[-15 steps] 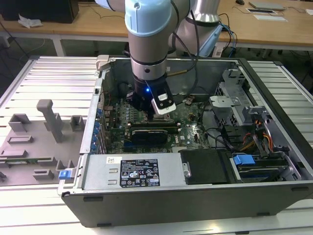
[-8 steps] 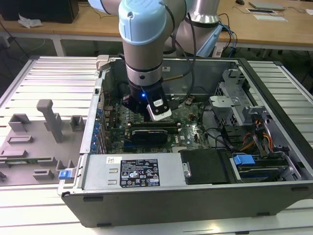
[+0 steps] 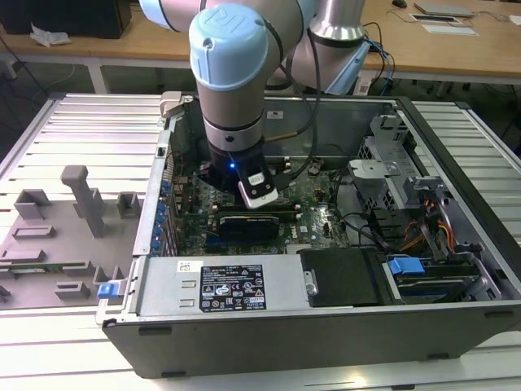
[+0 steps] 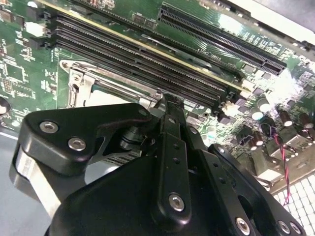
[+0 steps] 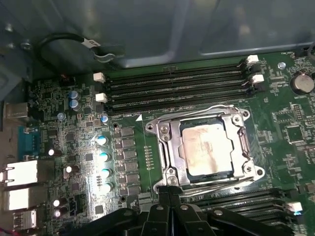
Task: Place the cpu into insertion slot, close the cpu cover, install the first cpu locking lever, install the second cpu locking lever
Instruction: 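Install the second cpu locking lever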
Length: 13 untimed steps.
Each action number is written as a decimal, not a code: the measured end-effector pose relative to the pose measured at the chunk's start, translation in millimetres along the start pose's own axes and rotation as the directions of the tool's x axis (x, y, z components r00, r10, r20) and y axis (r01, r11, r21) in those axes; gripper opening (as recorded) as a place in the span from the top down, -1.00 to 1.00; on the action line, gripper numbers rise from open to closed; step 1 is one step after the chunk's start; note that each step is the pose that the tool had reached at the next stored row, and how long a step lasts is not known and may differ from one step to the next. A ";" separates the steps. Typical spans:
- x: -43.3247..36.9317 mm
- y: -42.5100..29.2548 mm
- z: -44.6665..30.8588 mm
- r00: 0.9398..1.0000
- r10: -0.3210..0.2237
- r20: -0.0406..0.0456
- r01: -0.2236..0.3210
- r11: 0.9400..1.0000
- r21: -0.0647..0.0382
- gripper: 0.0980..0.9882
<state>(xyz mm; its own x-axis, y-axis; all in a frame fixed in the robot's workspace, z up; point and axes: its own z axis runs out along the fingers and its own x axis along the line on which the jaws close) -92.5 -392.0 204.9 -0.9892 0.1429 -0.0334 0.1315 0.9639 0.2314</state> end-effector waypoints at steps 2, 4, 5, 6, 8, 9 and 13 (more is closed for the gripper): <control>0.3 -0.6 2.4 1.000 0.000 -0.001 0.000 1.000 -0.004 0.98; 0.4 -0.9 3.4 1.000 0.000 -0.001 0.000 1.000 -0.004 0.98; 0.5 -0.9 3.6 1.000 0.000 -0.001 0.000 1.000 -0.004 0.98; 0.6 -0.9 3.8 1.000 0.000 -0.001 0.000 1.000 -0.004 0.98; 1.2 -1.2 4.6 1.000 0.000 -0.001 0.000 1.000 -0.005 0.98; 1.5 -1.3 4.9 1.000 0.000 -0.001 0.000 1.000 -0.005 0.98; 3.6 -1.6 5.6 1.000 0.000 -0.001 0.000 1.000 -0.005 0.98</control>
<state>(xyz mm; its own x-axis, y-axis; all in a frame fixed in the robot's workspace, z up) -96.0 -391.8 199.0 -0.9892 0.1427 -0.0328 0.1311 0.9629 0.2360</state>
